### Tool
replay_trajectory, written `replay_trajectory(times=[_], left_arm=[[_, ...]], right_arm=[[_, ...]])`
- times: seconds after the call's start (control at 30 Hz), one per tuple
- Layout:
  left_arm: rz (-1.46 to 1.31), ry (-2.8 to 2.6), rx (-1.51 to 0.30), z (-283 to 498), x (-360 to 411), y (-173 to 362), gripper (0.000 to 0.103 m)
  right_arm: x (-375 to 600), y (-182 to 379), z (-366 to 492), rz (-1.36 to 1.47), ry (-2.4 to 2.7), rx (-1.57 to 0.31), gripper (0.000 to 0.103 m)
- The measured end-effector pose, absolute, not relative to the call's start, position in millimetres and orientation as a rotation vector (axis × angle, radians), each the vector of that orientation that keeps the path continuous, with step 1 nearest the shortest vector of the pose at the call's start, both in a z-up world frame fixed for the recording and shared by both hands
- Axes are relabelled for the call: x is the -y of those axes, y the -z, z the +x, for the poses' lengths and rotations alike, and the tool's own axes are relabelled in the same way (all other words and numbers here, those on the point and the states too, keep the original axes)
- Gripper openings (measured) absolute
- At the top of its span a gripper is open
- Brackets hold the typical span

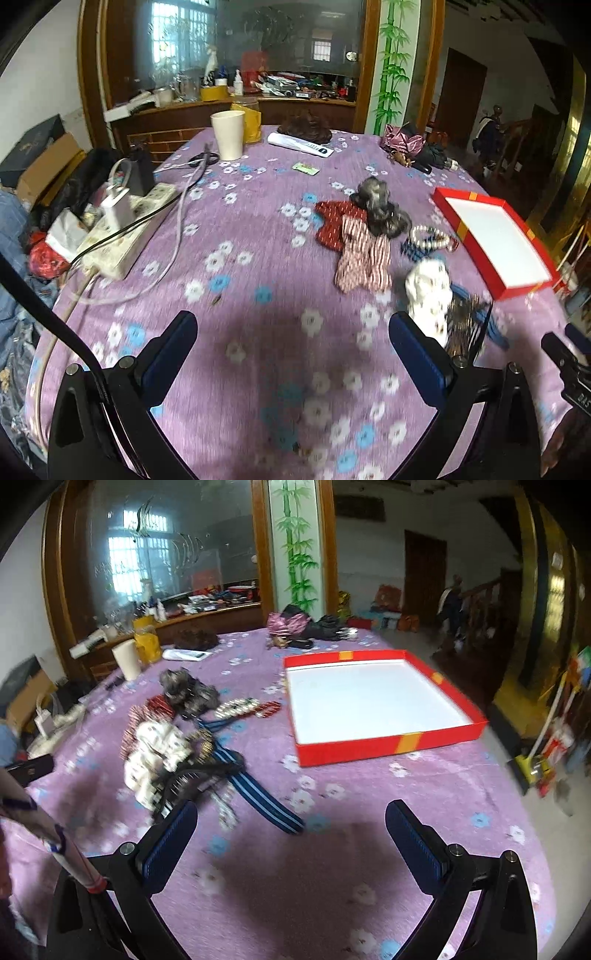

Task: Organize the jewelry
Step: 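Move both tools toward the scrunchies piled beside the tray, then grasp the plaid scrunchie with the left tool while the right tool grasps the grey sheer scrunchie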

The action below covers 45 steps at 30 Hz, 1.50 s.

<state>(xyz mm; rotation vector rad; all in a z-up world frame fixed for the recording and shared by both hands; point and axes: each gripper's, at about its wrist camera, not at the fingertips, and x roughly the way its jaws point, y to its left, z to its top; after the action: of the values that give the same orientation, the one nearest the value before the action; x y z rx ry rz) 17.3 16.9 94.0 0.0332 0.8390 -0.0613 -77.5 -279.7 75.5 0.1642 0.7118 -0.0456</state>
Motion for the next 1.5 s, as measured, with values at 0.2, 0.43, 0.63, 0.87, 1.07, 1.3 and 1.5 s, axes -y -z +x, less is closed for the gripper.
replay_trajectory(times=[0.2,0.43,0.63,0.87,1.07,1.3,1.5], left_arm=[[0.019,0.122,-0.889,67.7,-13.0,-89.8,0.087],[0.024,0.197,-0.938,105.6,9.2,-62.1,0.080],[-0.014,0.234,-0.961,126.1,21.1,-42.3,0.080],[-0.086,0.272,-0.983,143.7,19.8,-26.5,0.070],[-0.115,0.307,-1.014,151.4,15.9,-16.1,0.044],[-0.090,0.324,-1.006,149.4,19.1,-12.5,0.012],[-0.126,0.278,-0.947,143.9,6.4,-24.0,0.006]], right_arm=[[297.5,-83.1,-37.9,0.304,-0.064,-0.773,0.096],[289.4,-91.1,20.4,0.318,-0.149,-0.806,0.087],[266.3,-86.2,85.2,0.309,-0.277,-0.873,0.082],[221.0,-73.8,148.4,0.300,-0.412,-0.935,0.075],[192.7,-63.0,183.2,0.307,-0.450,-0.968,0.075],[169.2,-44.1,195.6,0.214,-0.413,-1.022,0.047],[174.7,-56.4,183.5,0.205,-0.392,-0.989,0.006]])
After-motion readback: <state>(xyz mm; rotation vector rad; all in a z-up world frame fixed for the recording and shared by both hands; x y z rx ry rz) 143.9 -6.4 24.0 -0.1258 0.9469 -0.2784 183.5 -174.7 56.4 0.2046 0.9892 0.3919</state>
